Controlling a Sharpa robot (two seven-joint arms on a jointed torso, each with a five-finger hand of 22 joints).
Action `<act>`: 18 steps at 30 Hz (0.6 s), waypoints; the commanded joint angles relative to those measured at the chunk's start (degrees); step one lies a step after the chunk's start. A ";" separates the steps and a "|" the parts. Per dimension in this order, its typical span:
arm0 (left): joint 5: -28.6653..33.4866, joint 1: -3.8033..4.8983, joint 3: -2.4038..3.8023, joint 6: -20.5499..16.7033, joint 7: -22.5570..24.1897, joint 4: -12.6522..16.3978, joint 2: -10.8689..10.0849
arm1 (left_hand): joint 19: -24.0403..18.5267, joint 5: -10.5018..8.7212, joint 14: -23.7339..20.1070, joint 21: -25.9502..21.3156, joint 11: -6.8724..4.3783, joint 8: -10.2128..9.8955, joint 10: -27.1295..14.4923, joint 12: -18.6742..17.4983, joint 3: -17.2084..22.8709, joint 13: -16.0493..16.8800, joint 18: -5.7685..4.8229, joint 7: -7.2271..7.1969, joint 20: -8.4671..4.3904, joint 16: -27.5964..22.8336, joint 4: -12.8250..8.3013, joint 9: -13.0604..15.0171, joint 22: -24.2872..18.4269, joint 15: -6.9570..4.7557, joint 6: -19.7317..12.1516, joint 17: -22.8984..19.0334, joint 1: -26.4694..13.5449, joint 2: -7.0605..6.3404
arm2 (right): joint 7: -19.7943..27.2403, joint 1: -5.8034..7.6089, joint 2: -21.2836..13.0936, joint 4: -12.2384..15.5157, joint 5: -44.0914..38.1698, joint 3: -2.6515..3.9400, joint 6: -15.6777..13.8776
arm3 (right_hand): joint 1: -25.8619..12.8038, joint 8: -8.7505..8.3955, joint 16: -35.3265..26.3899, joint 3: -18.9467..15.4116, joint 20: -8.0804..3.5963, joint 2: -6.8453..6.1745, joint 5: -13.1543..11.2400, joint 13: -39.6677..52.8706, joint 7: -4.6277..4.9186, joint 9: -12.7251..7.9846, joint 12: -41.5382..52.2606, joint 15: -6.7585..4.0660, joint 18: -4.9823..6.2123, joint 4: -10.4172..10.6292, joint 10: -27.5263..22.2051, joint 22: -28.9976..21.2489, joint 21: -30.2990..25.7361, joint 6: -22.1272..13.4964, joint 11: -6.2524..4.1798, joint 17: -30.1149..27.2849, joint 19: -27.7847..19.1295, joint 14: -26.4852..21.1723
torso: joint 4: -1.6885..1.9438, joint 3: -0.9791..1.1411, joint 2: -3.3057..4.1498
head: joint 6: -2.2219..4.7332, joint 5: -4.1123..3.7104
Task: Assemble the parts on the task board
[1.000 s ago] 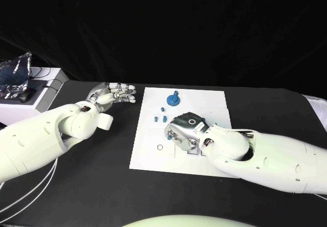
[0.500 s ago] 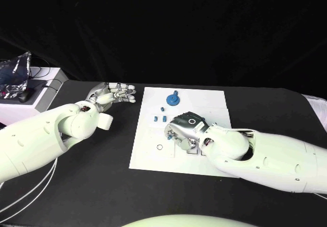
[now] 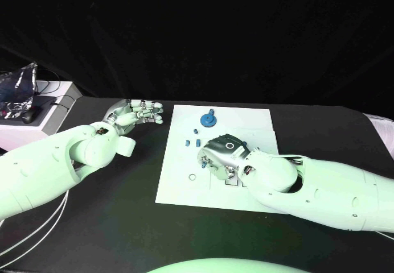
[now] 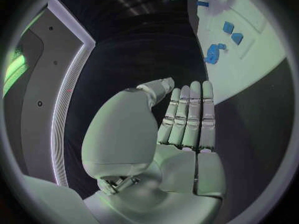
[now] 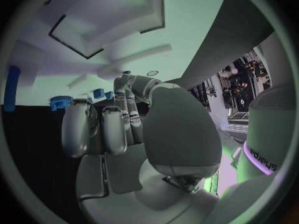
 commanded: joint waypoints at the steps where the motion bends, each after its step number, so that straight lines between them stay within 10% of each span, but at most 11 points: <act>1: 0.26 0.03 0.04 0.93 0.24 0.18 0.01 | -0.45 -0.04 -0.29 -0.33 0.02 0.38 -0.58 -0.18 -0.04 -0.01 -0.27 0.25 0.10 -0.35 -0.22 -0.05 -0.06 0.21 -0.08 -0.07 -0.19 0.07 | -0.98 -0.04 0.14 -0.14 -1.46 -0.01 1.38 | 0.05 0.40 0.27 0.30 -0.30 0.62 0.22 0.09 0.14 0.11 0.05 -0.34 -1.00 -0.09 0.51 8.05 0.38 0.49 -0.07 0.03 1.05 2.12 | -0.02 0.00 0.03 | -0.07 0.05; 18: 0.26 0.03 0.04 1.12 0.05 0.22 -0.04 | -0.51 -0.04 -0.34 -0.50 0.04 0.45 -0.61 -0.19 -0.04 -0.01 -0.27 0.25 0.15 -0.53 -0.23 -0.08 -0.13 0.24 -0.06 -0.12 -0.22 0.12 | 0.28 -0.04 0.44 -0.24 -1.31 -0.03 3.70 | -0.67 0.34 0.25 0.18 -0.25 0.36 0.03 -0.10 0.28 0.28 -0.17 -0.26 -0.98 -0.33 0.41 8.08 0.21 0.27 0.05 -0.17 0.96 2.06 | -0.03 0.05 0.01 | -0.36 0.18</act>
